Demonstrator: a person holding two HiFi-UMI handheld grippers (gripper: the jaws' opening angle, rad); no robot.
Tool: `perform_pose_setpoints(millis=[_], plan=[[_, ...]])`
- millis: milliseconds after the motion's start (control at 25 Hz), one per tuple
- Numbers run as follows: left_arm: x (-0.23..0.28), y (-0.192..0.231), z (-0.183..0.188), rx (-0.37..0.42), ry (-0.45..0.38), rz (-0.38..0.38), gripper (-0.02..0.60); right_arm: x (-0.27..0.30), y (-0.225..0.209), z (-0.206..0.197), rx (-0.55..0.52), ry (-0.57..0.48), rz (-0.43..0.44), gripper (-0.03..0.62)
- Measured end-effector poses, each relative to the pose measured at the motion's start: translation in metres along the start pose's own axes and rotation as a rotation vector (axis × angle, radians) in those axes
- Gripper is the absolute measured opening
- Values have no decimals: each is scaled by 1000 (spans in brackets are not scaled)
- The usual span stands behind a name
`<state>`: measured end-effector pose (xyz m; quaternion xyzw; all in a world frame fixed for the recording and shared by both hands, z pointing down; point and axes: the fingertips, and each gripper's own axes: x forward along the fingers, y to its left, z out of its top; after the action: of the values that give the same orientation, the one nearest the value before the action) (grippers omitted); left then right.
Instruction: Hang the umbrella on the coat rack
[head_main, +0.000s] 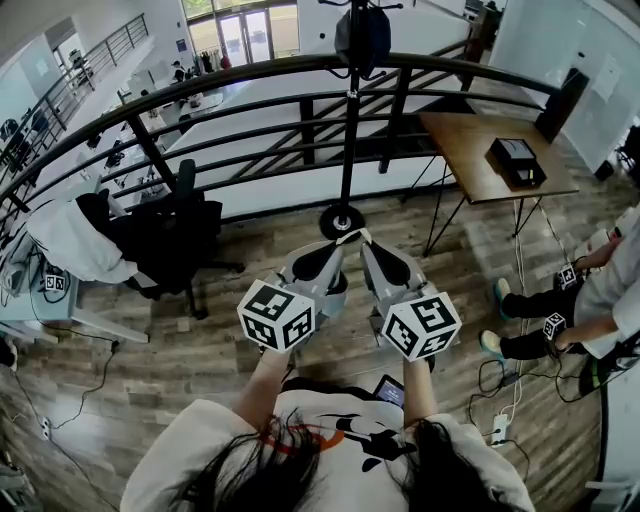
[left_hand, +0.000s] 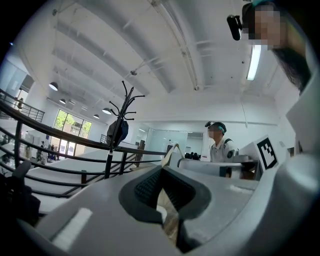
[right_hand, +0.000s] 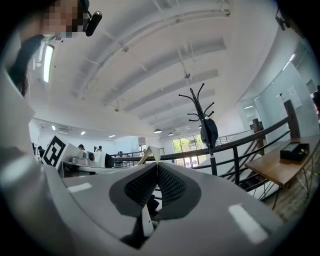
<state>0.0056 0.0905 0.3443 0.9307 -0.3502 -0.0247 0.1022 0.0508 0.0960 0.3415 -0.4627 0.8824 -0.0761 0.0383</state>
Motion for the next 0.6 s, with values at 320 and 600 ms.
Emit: perform_pose_setpoints(millis=[320, 600], plan=[[22, 5, -7, -6, 30, 16, 0, 8, -24, -3, 21, 6, 19, 23], [53, 24, -12, -14, 59, -13, 0, 32, -51, -6, 31, 8, -8, 23]])
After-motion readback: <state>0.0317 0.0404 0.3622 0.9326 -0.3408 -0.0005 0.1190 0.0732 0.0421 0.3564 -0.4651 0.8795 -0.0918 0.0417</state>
